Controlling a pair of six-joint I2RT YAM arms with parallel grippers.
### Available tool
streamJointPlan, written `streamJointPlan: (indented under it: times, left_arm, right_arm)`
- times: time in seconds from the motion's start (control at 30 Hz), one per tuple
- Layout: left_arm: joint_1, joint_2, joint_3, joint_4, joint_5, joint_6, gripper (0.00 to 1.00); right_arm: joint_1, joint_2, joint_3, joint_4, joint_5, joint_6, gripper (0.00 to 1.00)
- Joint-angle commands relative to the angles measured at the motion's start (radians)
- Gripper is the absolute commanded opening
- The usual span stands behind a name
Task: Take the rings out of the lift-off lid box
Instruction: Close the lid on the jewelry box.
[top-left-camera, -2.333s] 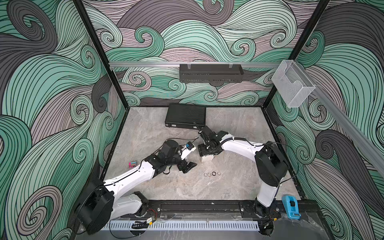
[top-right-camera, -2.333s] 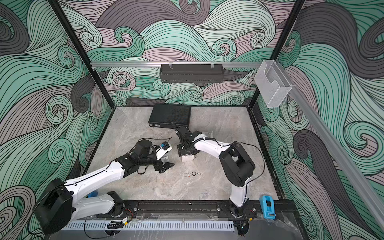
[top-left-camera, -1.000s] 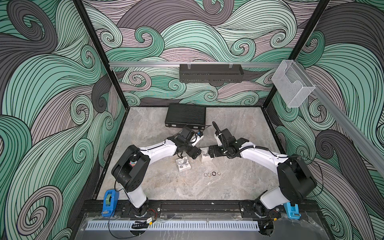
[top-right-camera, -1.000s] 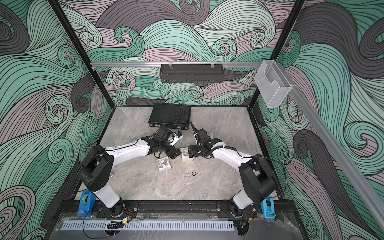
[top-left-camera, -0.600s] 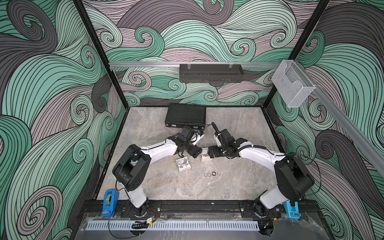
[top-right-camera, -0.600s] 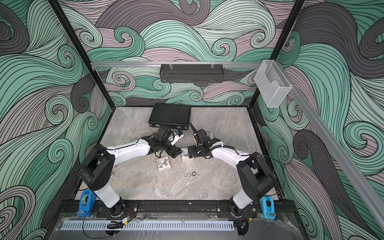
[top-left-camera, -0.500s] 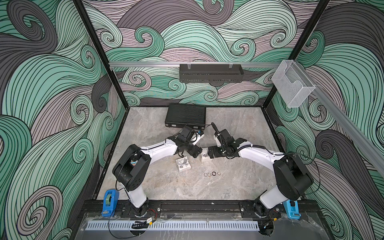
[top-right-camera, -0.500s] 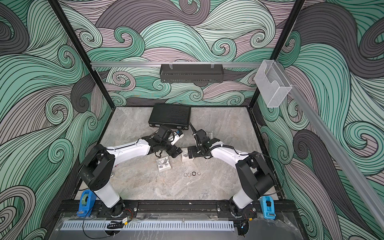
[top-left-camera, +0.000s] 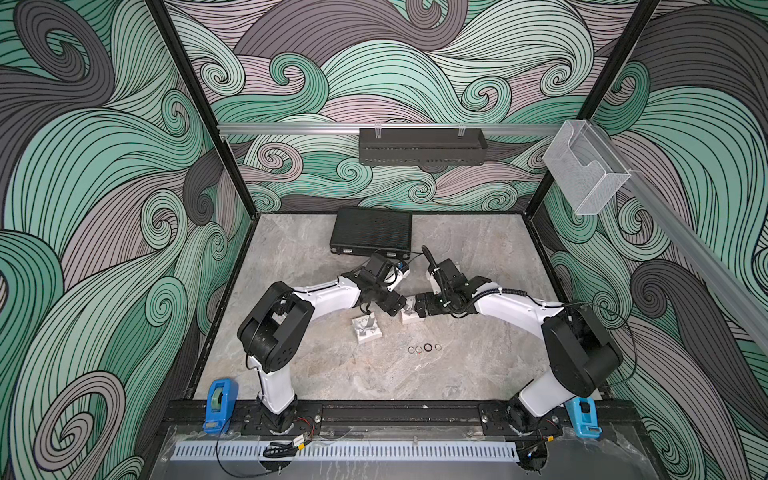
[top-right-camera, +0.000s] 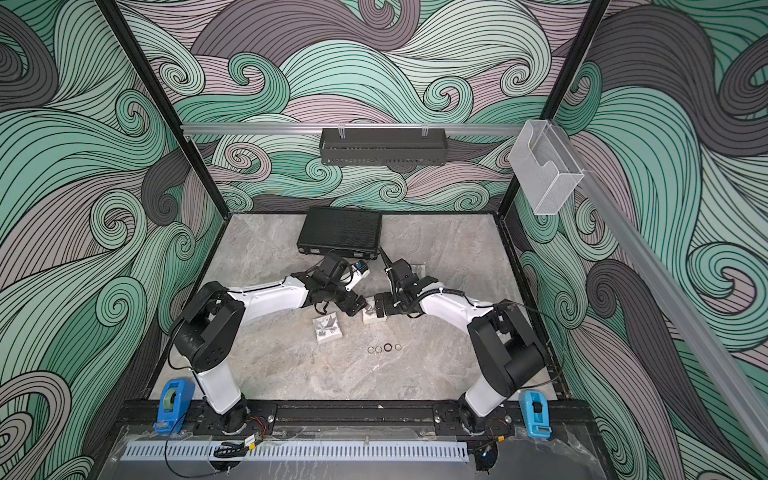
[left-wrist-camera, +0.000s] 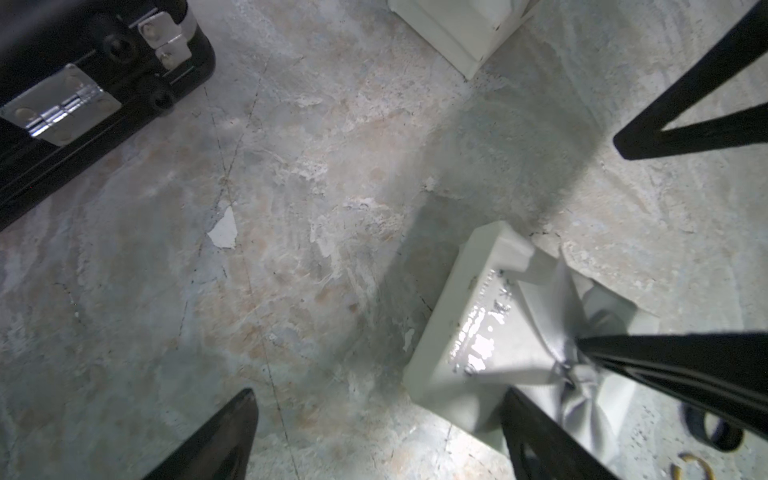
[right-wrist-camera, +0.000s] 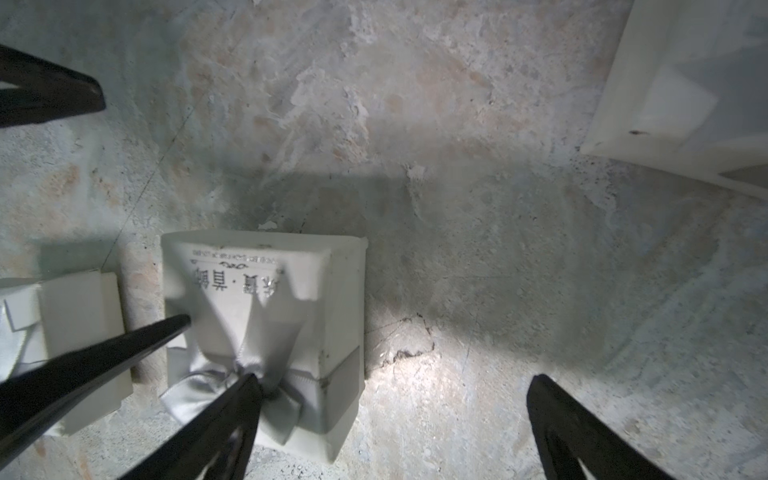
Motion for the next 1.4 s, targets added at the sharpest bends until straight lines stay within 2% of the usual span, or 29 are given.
streamJointPlan:
  times: [0.0,0.47,1.07,1.2,1.37]
  left_arm:
    - [-0.005,0.02,0.032,-0.003,-0.003,-0.008,0.92]
    - [-0.005,0.045,0.016,0.001,-0.003,-0.019,0.92]
    - [-0.005,0.006,-0.034,0.004,-0.006,-0.032,0.92]
    - [-0.005,-0.054,-0.035,-0.02,-0.024,-0.018,0.92]
    - [-0.005,-0.221,-0.098,0.005,-0.064,0.001,0.92]
  right_arm:
    - [0.002,0.01,-0.004,-0.003,0.002,0.009,0.99]
    - [0.003,0.029,-0.016,-0.028,0.076,0.024,0.99]
    - [0.01,0.013,-0.032,-0.034,0.096,0.017,0.99]
    - [0.026,-0.023,0.005,-0.052,0.108,-0.025,0.99]
    - [0.073,-0.061,0.039,-0.063,0.128,-0.065,0.99]
